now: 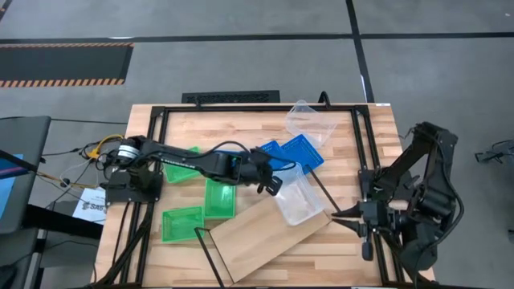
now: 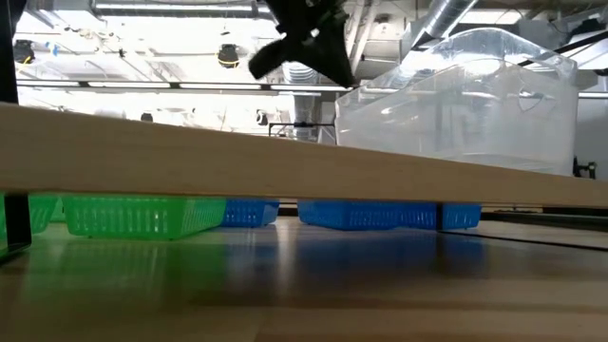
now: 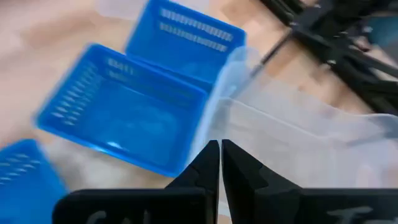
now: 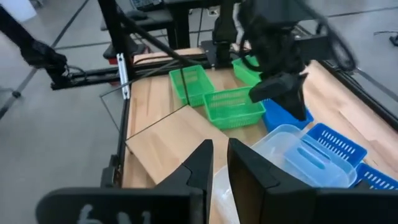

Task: Stack baskets on shelf by color
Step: Stack the left transparent bin on top of the other transparent bin on the shelf

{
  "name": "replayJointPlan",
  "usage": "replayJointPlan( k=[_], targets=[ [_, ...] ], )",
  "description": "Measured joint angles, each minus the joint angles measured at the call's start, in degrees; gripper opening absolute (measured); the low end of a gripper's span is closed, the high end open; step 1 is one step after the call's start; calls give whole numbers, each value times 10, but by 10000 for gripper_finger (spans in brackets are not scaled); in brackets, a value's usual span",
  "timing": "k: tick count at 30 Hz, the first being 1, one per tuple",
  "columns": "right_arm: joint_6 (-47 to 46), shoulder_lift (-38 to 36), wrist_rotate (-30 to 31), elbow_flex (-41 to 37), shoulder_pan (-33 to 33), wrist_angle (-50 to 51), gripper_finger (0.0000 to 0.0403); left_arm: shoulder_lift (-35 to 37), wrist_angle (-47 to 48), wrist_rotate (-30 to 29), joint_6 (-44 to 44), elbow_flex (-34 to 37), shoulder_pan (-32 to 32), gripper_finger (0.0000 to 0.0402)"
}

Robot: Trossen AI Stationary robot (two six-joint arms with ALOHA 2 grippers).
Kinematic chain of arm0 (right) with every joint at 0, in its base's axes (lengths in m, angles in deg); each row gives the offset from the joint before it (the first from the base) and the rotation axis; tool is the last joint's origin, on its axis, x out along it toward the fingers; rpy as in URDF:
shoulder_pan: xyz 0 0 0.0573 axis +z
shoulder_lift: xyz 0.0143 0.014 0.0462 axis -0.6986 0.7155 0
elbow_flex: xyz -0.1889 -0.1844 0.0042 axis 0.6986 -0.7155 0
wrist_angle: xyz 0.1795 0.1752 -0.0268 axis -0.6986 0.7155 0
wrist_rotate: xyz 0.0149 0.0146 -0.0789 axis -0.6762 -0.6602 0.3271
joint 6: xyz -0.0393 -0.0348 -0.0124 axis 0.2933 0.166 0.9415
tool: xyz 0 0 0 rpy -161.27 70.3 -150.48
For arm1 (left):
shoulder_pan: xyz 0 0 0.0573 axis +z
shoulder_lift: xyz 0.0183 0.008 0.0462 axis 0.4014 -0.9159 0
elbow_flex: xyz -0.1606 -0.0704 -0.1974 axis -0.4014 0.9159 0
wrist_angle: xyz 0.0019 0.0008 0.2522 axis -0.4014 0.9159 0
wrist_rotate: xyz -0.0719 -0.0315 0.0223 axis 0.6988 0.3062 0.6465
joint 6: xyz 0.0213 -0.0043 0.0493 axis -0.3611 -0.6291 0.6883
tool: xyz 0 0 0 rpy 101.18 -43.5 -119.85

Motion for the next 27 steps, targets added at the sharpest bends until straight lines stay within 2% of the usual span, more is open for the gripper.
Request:
replayJointPlan(
  k=[3, 8, 15, 18, 21, 24, 25, 27],
  targets=[
    [-2, -1, 0, 0, 5, -1, 71, 0, -25, 43, -12, 13, 4, 4],
    [-4, -1, 0, 0, 5, 0, 71, -12, -51, 68, -35, 32, 5, 4],
    [-5, -1, 0, 0, 5, 2, 71, -33, -168, 132, -36, 33, 4, 4],
    [-5, -1, 0, 0, 5, 1, 71, -36, -178, 139, -39, 33, 2, 4],
    [-6, -1, 0, 0, 5, 1, 71, -37, -180, 125, -23, 29, -2, 4],
    [-5, -1, 0, 0, 5, 1, 71, -28, -178, 95, 18, -9, -8, 3],
    [-5, -1, 0, 0, 5, 2, 71, -20, -154, 80, 40, -28, -11, 2],
    [-5, -1, 0, 0, 5, 2, 71, -15, -95, 15, 71, -67, -15, 0]
  ],
)
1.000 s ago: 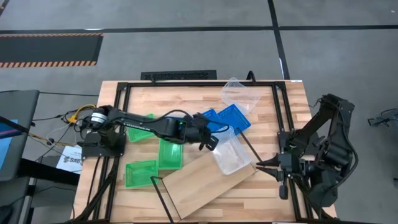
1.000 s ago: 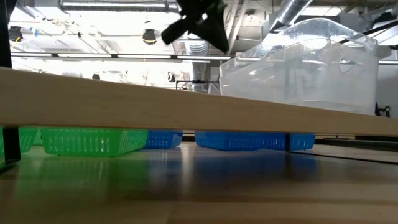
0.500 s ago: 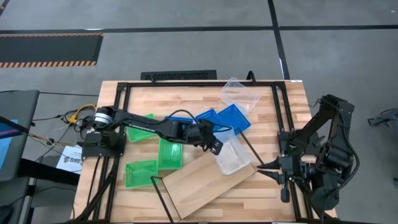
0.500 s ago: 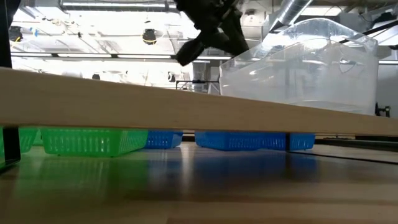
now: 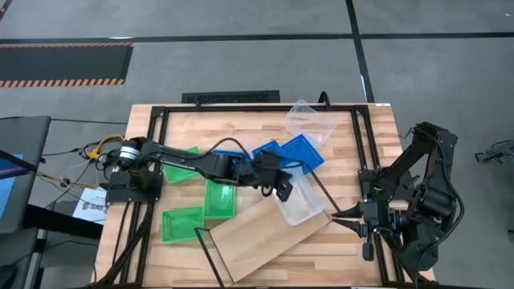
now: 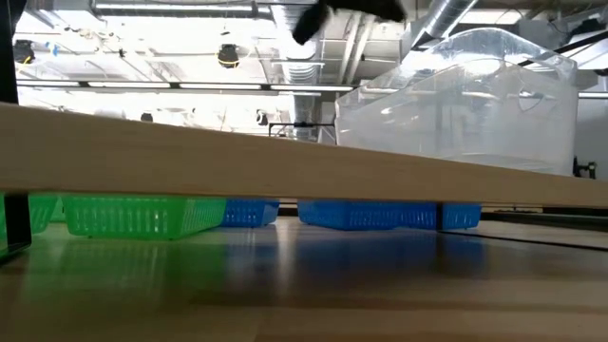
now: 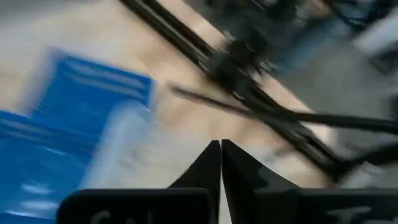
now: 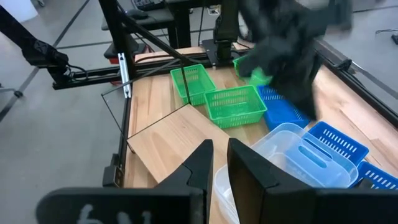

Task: Stack baskets on shelf by color
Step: Stack the left transparent bin on top of the other transparent bin on the shelf

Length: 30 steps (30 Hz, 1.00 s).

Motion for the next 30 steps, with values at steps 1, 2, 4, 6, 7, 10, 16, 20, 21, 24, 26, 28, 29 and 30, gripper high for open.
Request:
replayJointPlan(
  k=[1, 2, 4, 6, 7, 10, 16, 20, 21, 24, 26, 28, 29, 30],
  targets=[
    [0, 0, 0, 0, 0, 0, 71, 0, 50, -41, 5, -14, -2, 0],
    [0, 0, 0, 0, -1, 0, 71, -2, 102, -76, 6, -21, -2, 0],
    [0, 0, 0, 0, -2, 0, 71, -9, 167, -115, -2, -22, 5, 0],
    [0, 0, 0, 0, -2, 0, 71, -12, 218, -124, -32, -15, 17, 0],
    [0, 0, 0, 0, -2, 0, 71, -12, 243, -118, -47, -11, 23, 0],
    [0, 0, 0, 0, -2, 1, 71, -18, 218, -70, -48, 15, 37, 0],
    [0, 0, 0, 0, -2, 2, 71, -31, 173, 19, -33, 32, 40, 0],
    [0, 0, 0, 0, -2, 2, 71, -47, 151, 54, -31, 34, 38, 0],
    [0, 0, 0, 0, -2, 2, 71, -48, 145, 57, -31, 34, 37, 0],
    [0, 0, -1, 0, -2, 2, 71, -53, 133, 71, -37, 33, 36, 0],
    [0, 0, -1, 0, -2, 2, 71, -53, 135, 72, -38, 33, 36, 0],
    [0, 0, -1, 0, -2, 2, 71, -52, 136, 72, -38, 33, 36, 0],
    [0, 0, -1, 0, -2, 2, 71, -50, 141, 74, -38, 33, 37, 0],
    [-1, 0, -1, 0, -2, 2, 71, -49, 144, 78, -39, 33, 37, 0]
  ],
)
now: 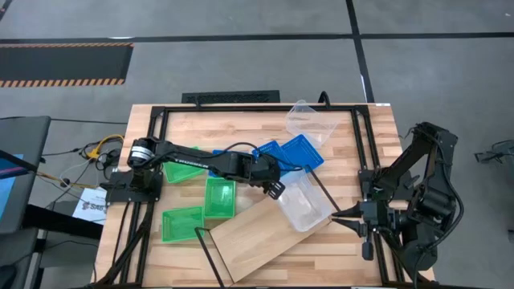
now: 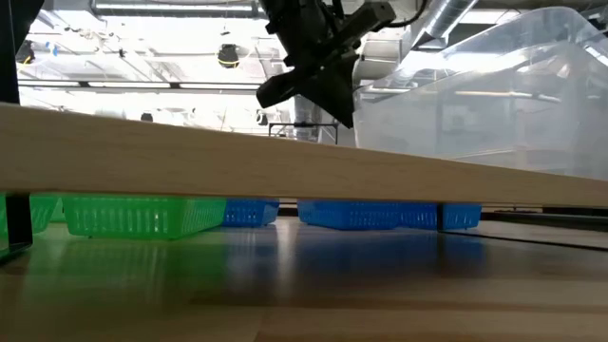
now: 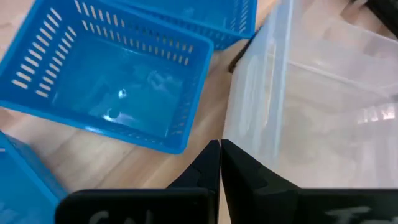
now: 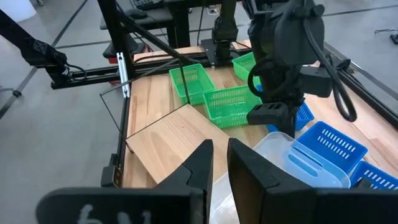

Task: Stack baskets on shelf by color
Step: Stack the left transparent bin on top of the other transparent bin on the shelf, then stack the transparent bin on top of the other transparent bins on the shelf

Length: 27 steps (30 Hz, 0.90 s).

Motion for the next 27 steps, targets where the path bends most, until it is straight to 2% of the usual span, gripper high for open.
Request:
replayJointPlan(
  k=[5, 9, 13, 15, 18, 23, 27],
  targets=[
    [-43, -2, 24, 0, -27, 16, 71, 11, -3, 48, 1, -18, 0, 0],
    [-130, -27, 35, 0, -108, 77, 71, 33, 23, 91, 4, -46, 0, 0],
    [-136, -45, -60, 0, -264, 160, 80, 67, 65, 83, 38, -79, 1, 0],
    [-82, -49, -109, 0, -348, 196, 95, 82, 86, 56, 59, -95, 5, 0],
    [7, -52, -150, 0, -473, 247, 133, 104, 104, 23, 119, -111, 19, 10],
    [162, -59, -223, 0, -671, 258, 208, 141, 122, 26, 209, -116, 56, 63],
    [186, -58, -279, -20, -805, 247, 237, 161, 123, 26, 240, -116, 88, 114]
  ],
)
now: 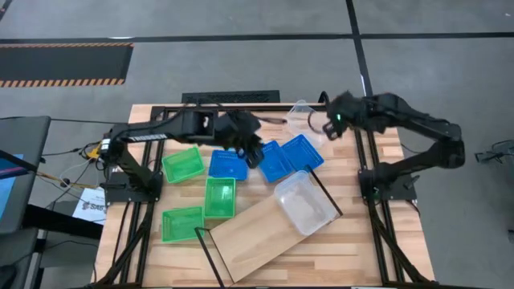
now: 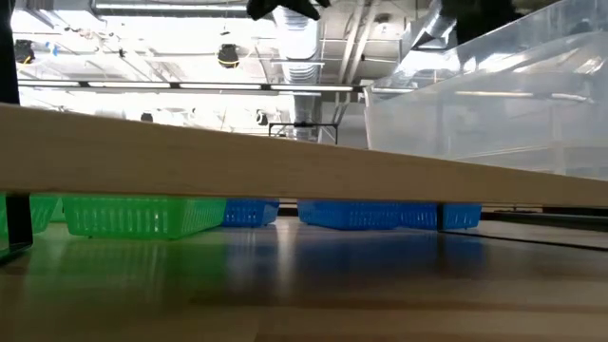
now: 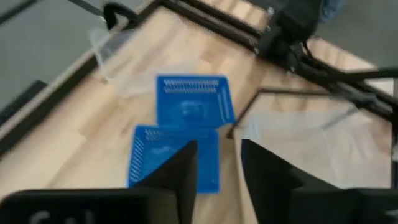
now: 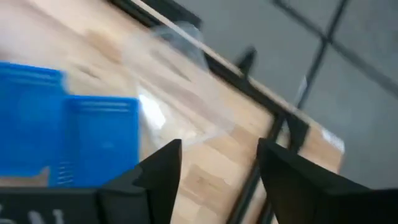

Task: Stack baskets on shelf by color
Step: Stack the transparent bin on top of the other transparent bins on the shelf

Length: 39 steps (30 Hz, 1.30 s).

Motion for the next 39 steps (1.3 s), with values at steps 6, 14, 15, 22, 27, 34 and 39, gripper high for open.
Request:
replayJointPlan(
  k=[6, 14, 15, 22, 27, 34, 39],
  targets=[
    [-28, 0, -109, -116, -125, -121, 236, 10, 3, 10, 28, 0, 39, 161],
    [-105, 1, -149, -245, -211, -275, 234, 11, 0, 47, 53, 0, 75, 172],
    [-109, 1, -152, -253, -219, -288, 234, 11, 0, 47, 54, 0, 78, 172],
    [-141, 17, -163, -302, -239, -324, 233, 11, -3, 48, 57, 0, 90, 172],
    [-157, 48, -176, -349, -239, -391, 233, 11, -4, 48, 62, 0, 93, 172],
    [-166, 103, -186, -359, -247, -436, 224, 11, -4, 47, 67, 0, 93, 172],
    [-166, 147, -205, -359, -246, -452, 165, 11, -4, 47, 68, 0, 93, 172]
  ],
)
